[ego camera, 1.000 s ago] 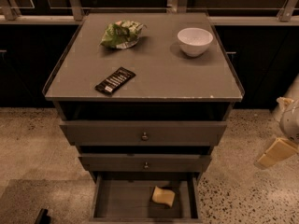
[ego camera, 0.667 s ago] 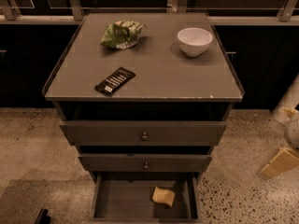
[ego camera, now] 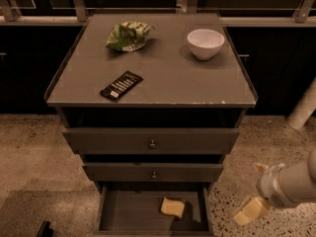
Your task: Pick sponge from bottom drawer and place on counter
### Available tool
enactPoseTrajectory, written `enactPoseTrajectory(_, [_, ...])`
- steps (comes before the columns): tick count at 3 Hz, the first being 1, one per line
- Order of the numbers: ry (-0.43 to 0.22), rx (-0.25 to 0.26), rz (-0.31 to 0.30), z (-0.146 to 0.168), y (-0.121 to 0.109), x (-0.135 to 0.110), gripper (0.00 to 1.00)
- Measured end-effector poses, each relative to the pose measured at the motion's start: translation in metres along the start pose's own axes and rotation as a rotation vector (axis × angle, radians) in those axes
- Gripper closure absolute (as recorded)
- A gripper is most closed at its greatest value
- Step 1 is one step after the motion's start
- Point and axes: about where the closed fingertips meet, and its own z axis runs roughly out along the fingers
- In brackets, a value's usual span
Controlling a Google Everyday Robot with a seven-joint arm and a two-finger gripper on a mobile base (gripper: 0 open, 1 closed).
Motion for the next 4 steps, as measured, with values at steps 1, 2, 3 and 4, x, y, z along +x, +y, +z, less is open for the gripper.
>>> enactPoseTrajectory(1, [0.016,-0.061,0.009,0.052,0.017,0.010,0.00])
enactPoseTrajectory(2, [0.017,-0.064,0.009,0.055,0.017,0.011,0.00])
enactPoseTrajectory(3, [-0.047,-0.111,0.043,0.071,0.025,0.022,0.00])
enactPoseTrajectory(4, [-0.193,-0.149,0.068,0.117,0.030,0.024,0.00])
